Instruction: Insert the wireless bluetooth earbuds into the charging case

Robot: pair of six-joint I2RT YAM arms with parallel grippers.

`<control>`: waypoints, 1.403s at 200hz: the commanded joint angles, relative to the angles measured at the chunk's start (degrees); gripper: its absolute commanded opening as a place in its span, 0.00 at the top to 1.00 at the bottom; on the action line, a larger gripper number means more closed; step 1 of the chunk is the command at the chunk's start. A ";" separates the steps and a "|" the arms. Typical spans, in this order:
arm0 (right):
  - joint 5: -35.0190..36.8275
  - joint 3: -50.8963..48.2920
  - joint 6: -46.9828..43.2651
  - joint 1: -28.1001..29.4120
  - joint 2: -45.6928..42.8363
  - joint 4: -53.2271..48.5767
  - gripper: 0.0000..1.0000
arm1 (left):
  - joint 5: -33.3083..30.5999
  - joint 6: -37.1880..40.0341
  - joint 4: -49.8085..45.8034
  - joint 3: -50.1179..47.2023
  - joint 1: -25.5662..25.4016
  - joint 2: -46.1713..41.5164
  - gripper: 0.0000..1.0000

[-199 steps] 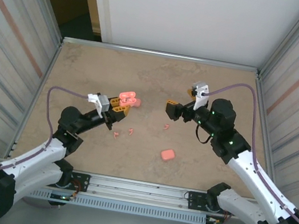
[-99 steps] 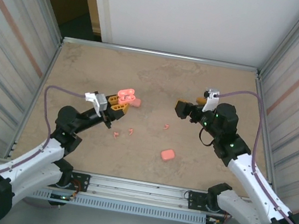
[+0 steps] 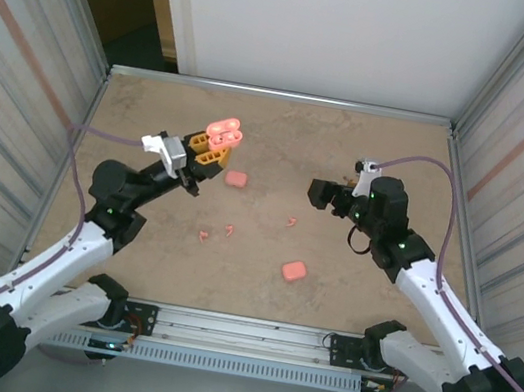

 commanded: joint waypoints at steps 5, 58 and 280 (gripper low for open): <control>0.22 3.69 1.93 -0.65 2.71 -3.52 0.01 | -0.76 1.73 6.08 2.61 -0.01 2.76 1.00; -4.96 6.12 3.78 -0.53 9.07 -5.36 0.05 | 1.56 -0.16 19.91 -4.19 0.69 6.19 1.00; 8.08 26.86 -0.40 10.68 45.57 -25.96 0.33 | 1.90 -0.10 17.66 -5.42 1.88 3.56 1.00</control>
